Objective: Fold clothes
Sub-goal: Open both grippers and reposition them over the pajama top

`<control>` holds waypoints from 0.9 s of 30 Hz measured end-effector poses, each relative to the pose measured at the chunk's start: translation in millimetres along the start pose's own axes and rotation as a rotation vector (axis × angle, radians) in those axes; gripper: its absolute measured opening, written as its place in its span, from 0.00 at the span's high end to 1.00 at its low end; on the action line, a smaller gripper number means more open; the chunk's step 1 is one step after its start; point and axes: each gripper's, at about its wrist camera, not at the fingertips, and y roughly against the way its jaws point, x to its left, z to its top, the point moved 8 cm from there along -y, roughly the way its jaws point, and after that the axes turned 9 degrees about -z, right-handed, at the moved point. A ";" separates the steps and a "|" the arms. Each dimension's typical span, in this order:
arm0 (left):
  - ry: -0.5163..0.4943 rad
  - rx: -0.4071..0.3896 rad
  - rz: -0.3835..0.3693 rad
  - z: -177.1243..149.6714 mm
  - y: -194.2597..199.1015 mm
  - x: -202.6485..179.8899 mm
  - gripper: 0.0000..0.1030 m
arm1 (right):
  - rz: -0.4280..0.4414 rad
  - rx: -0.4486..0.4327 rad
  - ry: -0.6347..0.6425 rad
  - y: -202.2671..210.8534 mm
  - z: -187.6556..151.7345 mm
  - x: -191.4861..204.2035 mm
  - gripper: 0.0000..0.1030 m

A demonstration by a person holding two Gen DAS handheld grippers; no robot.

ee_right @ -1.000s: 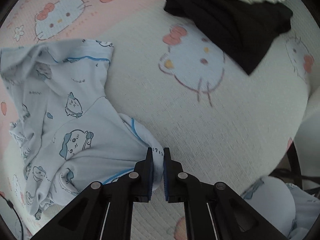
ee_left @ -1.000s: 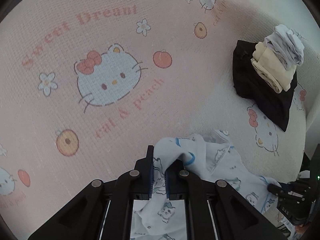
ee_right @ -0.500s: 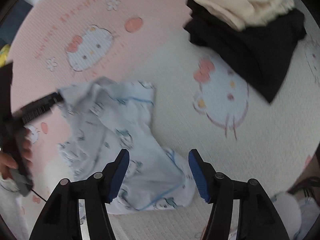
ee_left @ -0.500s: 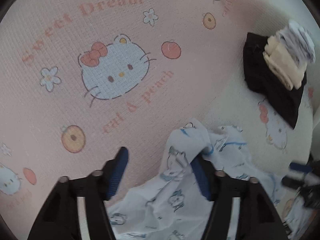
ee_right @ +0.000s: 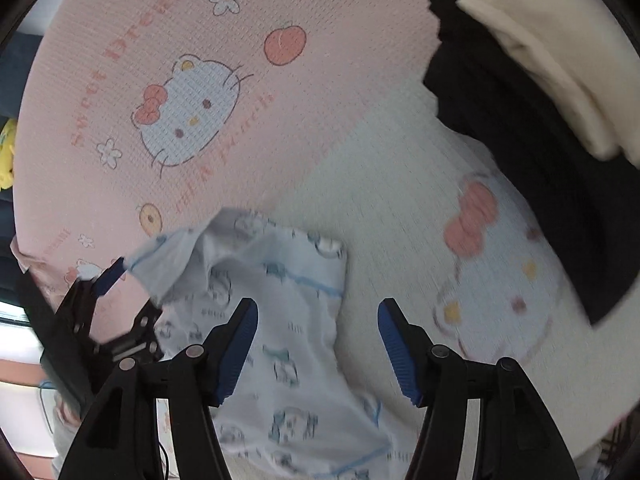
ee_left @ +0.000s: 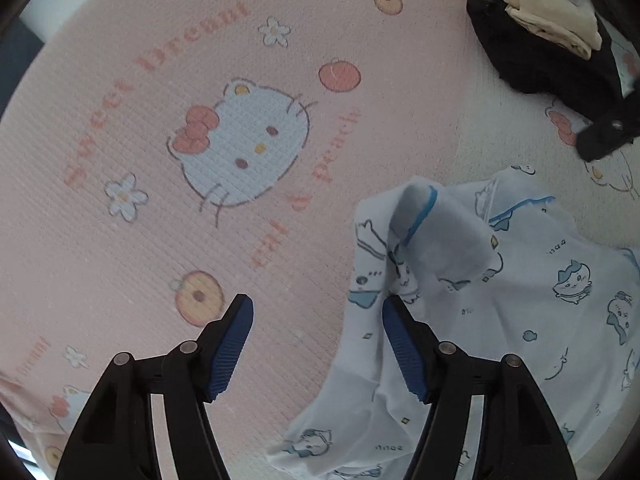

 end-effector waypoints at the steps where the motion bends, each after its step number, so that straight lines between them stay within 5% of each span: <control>1: -0.015 -0.011 0.009 1.7 2.1 -0.1 0.37 | 0.013 -0.003 -0.013 -5.4 2.1 -0.7 0.40; 6: -0.195 -0.068 0.023 9.0 20.7 -18.2 0.37 | 0.002 -0.007 0.001 -26.3 2.6 -0.8 0.40; 14: -0.694 -0.087 0.137 -6.0 8.6 -67.9 0.37 | -0.090 0.002 0.120 -47.5 -2.7 7.7 0.40; 27: -0.846 -0.076 0.180 3.1 -38.3 -86.7 0.37 | -0.026 -0.020 0.117 -47.4 0.0 16.2 0.40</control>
